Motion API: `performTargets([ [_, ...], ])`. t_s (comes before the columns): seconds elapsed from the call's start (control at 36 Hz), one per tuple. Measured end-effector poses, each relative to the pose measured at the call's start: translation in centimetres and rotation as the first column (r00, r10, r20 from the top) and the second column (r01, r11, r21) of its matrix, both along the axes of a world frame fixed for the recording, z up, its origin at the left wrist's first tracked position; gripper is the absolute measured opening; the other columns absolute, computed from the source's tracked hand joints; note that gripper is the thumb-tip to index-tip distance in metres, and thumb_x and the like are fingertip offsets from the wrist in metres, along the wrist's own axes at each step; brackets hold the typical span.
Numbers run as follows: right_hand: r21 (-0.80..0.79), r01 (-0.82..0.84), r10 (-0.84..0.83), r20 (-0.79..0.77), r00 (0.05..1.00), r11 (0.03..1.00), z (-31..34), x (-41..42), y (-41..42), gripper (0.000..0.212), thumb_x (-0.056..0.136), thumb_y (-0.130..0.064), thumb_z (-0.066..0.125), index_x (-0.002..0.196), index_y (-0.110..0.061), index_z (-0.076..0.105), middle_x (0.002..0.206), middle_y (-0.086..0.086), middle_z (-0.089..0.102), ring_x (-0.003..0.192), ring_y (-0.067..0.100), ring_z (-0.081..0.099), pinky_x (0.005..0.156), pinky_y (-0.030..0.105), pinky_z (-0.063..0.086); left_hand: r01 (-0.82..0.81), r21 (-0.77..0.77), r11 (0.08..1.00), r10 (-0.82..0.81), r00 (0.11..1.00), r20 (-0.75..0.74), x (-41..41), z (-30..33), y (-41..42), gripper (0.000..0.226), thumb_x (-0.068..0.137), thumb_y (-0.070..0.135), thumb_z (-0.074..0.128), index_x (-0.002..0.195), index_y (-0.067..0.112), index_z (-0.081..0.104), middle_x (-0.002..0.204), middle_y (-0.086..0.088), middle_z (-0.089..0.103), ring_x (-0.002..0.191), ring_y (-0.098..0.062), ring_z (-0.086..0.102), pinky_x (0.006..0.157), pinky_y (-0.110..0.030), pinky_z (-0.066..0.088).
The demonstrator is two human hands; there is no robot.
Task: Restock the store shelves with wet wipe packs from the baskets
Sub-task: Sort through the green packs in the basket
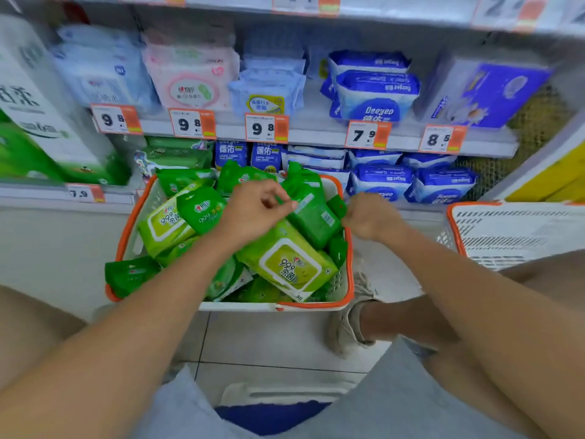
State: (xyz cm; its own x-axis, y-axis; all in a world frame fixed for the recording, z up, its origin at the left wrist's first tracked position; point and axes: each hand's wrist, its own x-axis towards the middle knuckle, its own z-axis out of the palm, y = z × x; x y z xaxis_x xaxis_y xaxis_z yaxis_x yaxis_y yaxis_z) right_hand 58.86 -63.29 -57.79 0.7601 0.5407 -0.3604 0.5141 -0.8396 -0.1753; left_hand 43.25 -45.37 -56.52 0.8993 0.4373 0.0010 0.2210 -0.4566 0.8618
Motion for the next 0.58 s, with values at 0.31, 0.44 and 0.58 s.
performTargets([
  [0.31,-0.319,-0.047,-0.078,-0.367,0.927,0.946,-4.7,-5.5,-0.7,0.060,0.083,-0.049,0.076,0.125,-0.008,0.061,0.122,0.010,0.066,0.112,0.025,0.065,0.097,0.034,0.054,0.340,0.312,0.887,-0.059,0.754,-0.654,-0.7,-2.9,2.1,0.110,0.043,0.070,0.088,0.136,0.023,0.051,0.137,0.000,0.059,0.122,-0.024,0.057,0.102,-0.038,0.047],
  [0.44,-0.340,-0.113,0.043,-0.207,0.977,0.934,-6.5,-5.0,-1.0,0.067,0.081,-0.063,0.068,0.125,-0.013,0.064,0.114,0.009,0.064,0.110,0.028,0.062,0.093,0.037,0.053,0.294,0.212,0.932,-0.118,0.798,-0.591,-1.5,-2.6,1.7,0.131,0.058,0.054,0.090,0.158,0.020,0.013,0.162,-0.004,0.027,0.146,-0.026,0.031,0.116,-0.038,0.030],
  [0.58,-0.269,-0.053,-0.004,-0.207,0.978,0.962,-5.1,-5.4,-1.2,0.058,0.085,-0.057,0.069,0.120,-0.011,0.067,0.115,0.010,0.064,0.101,0.026,0.060,0.088,0.032,0.051,0.245,0.073,0.967,-0.185,0.866,-0.464,-1.8,-2.9,2.2,0.109,0.063,0.042,0.091,0.149,0.027,0.027,0.153,-0.004,0.041,0.137,-0.028,0.043,0.112,-0.039,0.037],
])
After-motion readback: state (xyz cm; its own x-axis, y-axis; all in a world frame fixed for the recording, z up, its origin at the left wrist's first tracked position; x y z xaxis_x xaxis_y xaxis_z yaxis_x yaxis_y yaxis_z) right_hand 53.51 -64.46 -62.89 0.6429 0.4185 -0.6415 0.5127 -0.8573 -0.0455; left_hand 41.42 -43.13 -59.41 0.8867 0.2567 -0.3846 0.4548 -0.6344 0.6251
